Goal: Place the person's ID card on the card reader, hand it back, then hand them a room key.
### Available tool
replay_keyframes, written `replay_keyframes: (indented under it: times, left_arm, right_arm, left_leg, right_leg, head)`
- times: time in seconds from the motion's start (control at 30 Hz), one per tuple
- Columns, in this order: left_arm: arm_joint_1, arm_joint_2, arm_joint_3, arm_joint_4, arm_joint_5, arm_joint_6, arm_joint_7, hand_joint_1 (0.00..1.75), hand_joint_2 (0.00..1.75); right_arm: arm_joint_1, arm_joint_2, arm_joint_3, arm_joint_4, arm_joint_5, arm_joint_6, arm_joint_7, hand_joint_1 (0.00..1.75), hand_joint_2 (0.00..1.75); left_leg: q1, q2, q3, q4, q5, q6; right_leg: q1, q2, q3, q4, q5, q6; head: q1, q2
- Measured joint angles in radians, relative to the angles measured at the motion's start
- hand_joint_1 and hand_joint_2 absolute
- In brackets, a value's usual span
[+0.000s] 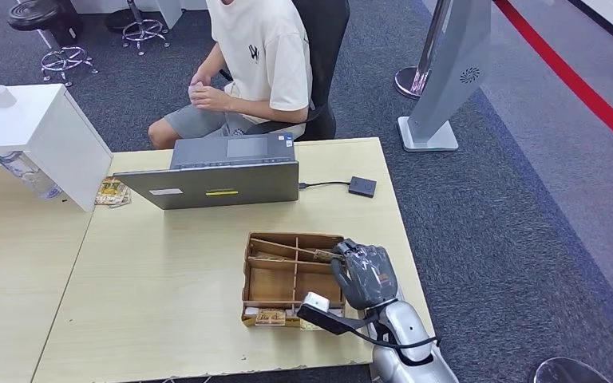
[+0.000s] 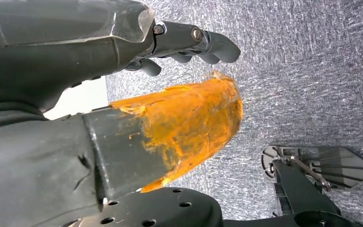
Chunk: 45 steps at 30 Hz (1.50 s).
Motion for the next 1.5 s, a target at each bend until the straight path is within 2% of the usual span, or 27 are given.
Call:
replay_keyframes:
  times: [0.2, 0.3, 0.5, 0.63, 0.8, 1.13, 1.5]
  left_arm:
    - [0.000, 0.000, 0.000, 0.000, 0.003, 0.000, -0.001, 0.00, 0.00]
    - [0.000, 0.002, 0.000, 0.000, 0.007, 0.000, -0.005, 0.00, 0.00]
    - [0.001, 0.006, 0.000, 0.000, 0.024, 0.001, -0.023, 0.00, 0.00]
    - [0.004, 0.008, 0.000, 0.000, 0.036, 0.004, -0.036, 0.00, 0.00]
    - [0.006, 0.008, 0.000, 0.000, 0.043, 0.010, -0.042, 0.00, 0.00]
    - [0.007, 0.008, 0.000, 0.000, 0.050, 0.011, -0.051, 0.00, 0.00]
    - [0.007, 0.007, 0.000, 0.000, 0.056, 0.014, -0.050, 0.00, 0.00]
  right_arm:
    - [-0.009, -0.002, 0.002, 0.010, -0.049, 0.000, -0.006, 1.75, 1.75]
    - [-0.014, -0.004, 0.007, 0.016, -0.133, 0.004, -0.020, 1.75, 1.75]
    - [-0.007, -0.018, 0.023, -0.039, -0.442, 0.105, -0.085, 1.75, 1.75]
    - [0.018, -0.021, 0.018, -0.150, -0.688, 0.204, -0.142, 1.75, 1.75]
    - [0.046, -0.021, -0.009, -0.307, -0.877, 0.267, -0.187, 1.75, 1.75]
    - [0.091, -0.021, -0.055, -0.484, -0.982, 0.283, -0.215, 1.75, 1.75]
    - [0.100, -0.021, -0.068, -0.526, -0.989, 0.305, -0.222, 1.75, 1.75]
  left_leg:
    - [0.000, 0.000, 0.000, 0.000, 0.000, 0.000]
    - [0.000, 0.000, 0.000, 0.000, 0.000, 0.000]
    - [0.000, 0.000, 0.000, 0.000, 0.000, 0.000]
    - [-0.001, 0.000, -0.001, 0.000, 0.000, 0.000]
    - [0.000, 0.000, -0.002, 0.000, 0.000, 0.000]
    - [-0.001, 0.000, -0.002, 0.000, 0.000, 0.000]
    - [0.000, 0.000, -0.002, 0.000, 0.000, 0.000]
  right_leg:
    - [0.000, 0.000, 0.000, 0.000, 0.000, 0.000]
    - [0.000, 0.000, 0.000, 0.000, 0.000, 0.000]
    - [0.000, 0.000, 0.000, 0.000, 0.000, 0.000]
    - [0.000, 0.000, -0.001, 0.000, 0.000, 0.000]
    - [0.000, 0.000, -0.002, 0.000, 0.000, 0.000]
    - [0.000, 0.000, -0.002, 0.000, 0.000, 0.000]
    - [0.000, 0.000, -0.002, 0.000, 0.000, 0.000]
  head:
    - [0.000, 0.000]
    - [0.000, 0.000]
    - [0.000, 0.000]
    - [0.000, 0.000]
    - [0.000, 0.000]
    - [0.000, 0.000]
    - [0.000, 0.000]
